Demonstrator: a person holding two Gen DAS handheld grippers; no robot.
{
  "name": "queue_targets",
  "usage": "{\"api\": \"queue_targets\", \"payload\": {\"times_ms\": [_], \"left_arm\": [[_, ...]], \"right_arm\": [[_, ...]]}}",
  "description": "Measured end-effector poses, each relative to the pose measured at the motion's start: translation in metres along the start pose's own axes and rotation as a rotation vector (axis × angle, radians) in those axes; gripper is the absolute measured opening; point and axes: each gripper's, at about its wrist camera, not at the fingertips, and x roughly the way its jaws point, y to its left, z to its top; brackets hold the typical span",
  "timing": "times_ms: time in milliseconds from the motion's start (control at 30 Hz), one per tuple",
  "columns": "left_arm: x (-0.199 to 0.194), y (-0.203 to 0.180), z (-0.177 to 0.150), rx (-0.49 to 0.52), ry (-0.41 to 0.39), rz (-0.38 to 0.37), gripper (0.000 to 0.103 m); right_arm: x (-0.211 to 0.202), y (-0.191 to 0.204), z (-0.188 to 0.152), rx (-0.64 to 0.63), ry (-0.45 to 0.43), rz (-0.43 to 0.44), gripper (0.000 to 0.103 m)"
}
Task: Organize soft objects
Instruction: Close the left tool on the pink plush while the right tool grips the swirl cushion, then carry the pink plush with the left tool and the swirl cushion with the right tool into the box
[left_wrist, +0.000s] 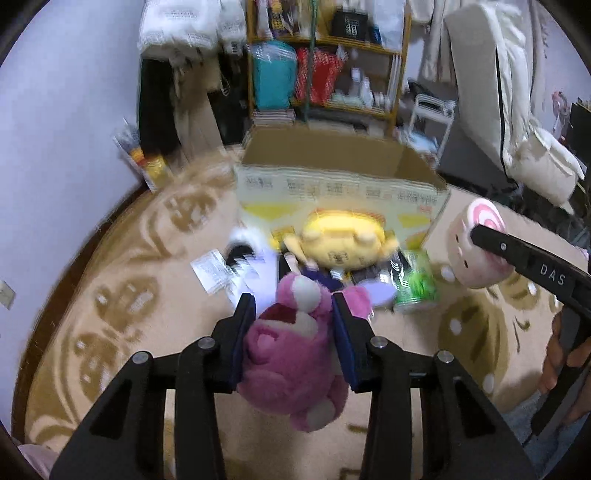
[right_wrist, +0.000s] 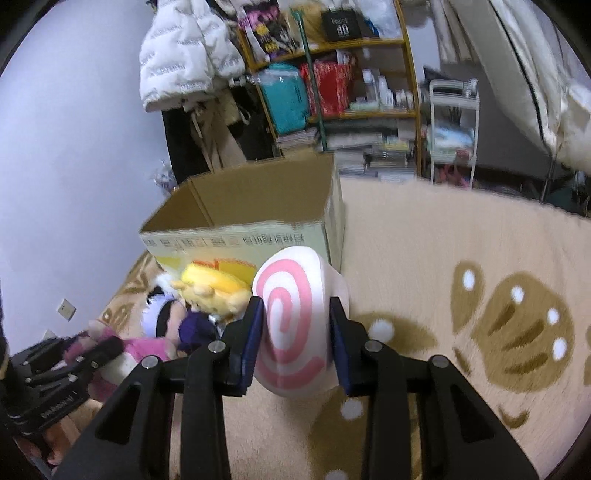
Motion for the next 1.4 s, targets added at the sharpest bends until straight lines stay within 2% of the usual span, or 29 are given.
{"api": "queue_targets", "payload": {"times_ms": [133, 233, 367, 567, 867, 1000, 1133, 1400], "left_arm": [[-0.029, -0.002, 0.005, 0.048, -0.182, 0.103, 0.040], [-0.043, -0.001, 0.012, 0.059, -0.271, 0.136, 0.040], [-0.053, -0.002, 0.024, 0.080, -0.343, 0.171, 0.040], [-0.054, 0.000, 0.051, 0.077, -0.391, 0.166, 0.040], [-0.039, 0.002, 0.102, 0.097, -0.479, 0.171, 0.041], [-0.022, 0.002, 0.118, 0.109, -0.489, 0.165, 0.041], [-0.005, 0.002, 0.132, 0.100, -0.484, 0.151, 0.041], [0.023, 0.002, 0.134, 0.104, -0.486, 0.134, 0.042]], "right_arm": [[-0.017, 0.011, 0.007, -0.043, -0.087, 0.000, 0.036], [-0.026, 0.018, 0.013, -0.067, -0.130, 0.009, 0.036], [-0.034, 0.031, 0.025, -0.120, -0.187, -0.032, 0.036], [-0.036, 0.042, 0.039, -0.148, -0.246, -0.075, 0.036], [-0.013, 0.044, 0.068, -0.173, -0.262, -0.061, 0.036], [-0.006, 0.037, 0.078, -0.164, -0.277, -0.029, 0.036], [0.001, 0.038, 0.084, -0.212, -0.290, -0.059, 0.036], [0.026, 0.039, 0.098, -0.237, -0.279, -0.054, 0.036]]}}
